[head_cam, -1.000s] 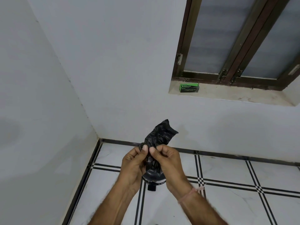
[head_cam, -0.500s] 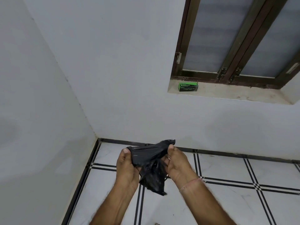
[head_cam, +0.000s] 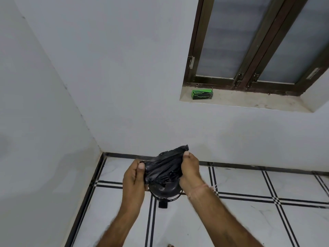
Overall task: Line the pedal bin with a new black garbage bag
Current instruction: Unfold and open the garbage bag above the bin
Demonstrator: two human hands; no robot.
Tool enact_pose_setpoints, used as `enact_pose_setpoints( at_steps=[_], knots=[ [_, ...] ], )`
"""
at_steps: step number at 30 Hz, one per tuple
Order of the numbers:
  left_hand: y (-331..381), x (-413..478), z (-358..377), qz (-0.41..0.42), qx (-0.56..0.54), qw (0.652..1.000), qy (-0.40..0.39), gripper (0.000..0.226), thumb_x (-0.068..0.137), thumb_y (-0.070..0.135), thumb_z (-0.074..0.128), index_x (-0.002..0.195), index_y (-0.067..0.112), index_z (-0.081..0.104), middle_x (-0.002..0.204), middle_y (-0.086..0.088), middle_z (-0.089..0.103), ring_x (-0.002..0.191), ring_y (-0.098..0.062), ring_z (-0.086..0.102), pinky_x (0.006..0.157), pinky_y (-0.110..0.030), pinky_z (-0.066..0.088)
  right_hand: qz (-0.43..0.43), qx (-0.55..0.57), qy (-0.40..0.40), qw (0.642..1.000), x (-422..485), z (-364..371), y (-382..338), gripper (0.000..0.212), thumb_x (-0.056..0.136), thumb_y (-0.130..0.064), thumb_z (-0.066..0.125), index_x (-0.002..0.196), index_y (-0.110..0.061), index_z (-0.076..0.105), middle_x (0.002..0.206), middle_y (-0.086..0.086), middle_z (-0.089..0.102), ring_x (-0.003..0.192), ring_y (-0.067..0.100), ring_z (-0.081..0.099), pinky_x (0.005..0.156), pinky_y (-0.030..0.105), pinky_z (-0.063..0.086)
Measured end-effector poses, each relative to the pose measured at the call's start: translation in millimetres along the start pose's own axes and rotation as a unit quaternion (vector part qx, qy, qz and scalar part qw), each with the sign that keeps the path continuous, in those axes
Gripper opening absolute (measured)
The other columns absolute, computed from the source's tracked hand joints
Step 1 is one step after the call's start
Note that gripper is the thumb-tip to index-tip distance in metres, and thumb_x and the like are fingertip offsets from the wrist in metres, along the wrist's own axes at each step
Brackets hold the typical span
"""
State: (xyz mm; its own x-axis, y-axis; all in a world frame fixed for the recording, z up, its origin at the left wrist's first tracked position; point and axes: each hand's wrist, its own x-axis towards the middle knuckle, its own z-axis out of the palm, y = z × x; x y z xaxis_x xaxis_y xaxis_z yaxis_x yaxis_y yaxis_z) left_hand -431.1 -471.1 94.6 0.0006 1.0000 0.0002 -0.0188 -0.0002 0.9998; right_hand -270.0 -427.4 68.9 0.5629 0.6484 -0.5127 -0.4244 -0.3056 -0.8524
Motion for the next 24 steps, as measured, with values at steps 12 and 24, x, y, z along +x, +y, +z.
enact_pose_setpoints(
  at_steps=[12, 24],
  knots=[
    [31, 53, 4, -0.182, 0.018, 0.962, -0.205, 0.047, 0.095, 0.048, 0.064, 0.114, 0.005, 0.071, 0.109, -0.019, 0.076, 0.099, -0.028, 0.075, 0.083, -0.036, 0.062, -0.143, -0.050, -0.285, 0.946, -21, 12, -36, 0.030, 0.103, -0.032, 0.063, 0.088, -0.006, 0.063, 0.082, 0.010, 0.062, 0.076, 0.022, 0.057, 0.071, 0.033, 0.051],
    [53, 101, -43, -0.203, -0.124, 0.966, -0.105, 0.037, 0.101, 0.033, 0.059, 0.104, 0.001, 0.076, 0.110, -0.024, 0.076, 0.087, -0.027, 0.078, 0.075, -0.034, 0.065, -0.071, -0.199, -0.386, 0.898, 15, -16, -60, 0.027, 0.103, -0.019, 0.063, 0.078, -0.014, 0.072, 0.076, 0.002, 0.072, 0.066, 0.009, 0.068, 0.066, 0.022, 0.055]
  ],
)
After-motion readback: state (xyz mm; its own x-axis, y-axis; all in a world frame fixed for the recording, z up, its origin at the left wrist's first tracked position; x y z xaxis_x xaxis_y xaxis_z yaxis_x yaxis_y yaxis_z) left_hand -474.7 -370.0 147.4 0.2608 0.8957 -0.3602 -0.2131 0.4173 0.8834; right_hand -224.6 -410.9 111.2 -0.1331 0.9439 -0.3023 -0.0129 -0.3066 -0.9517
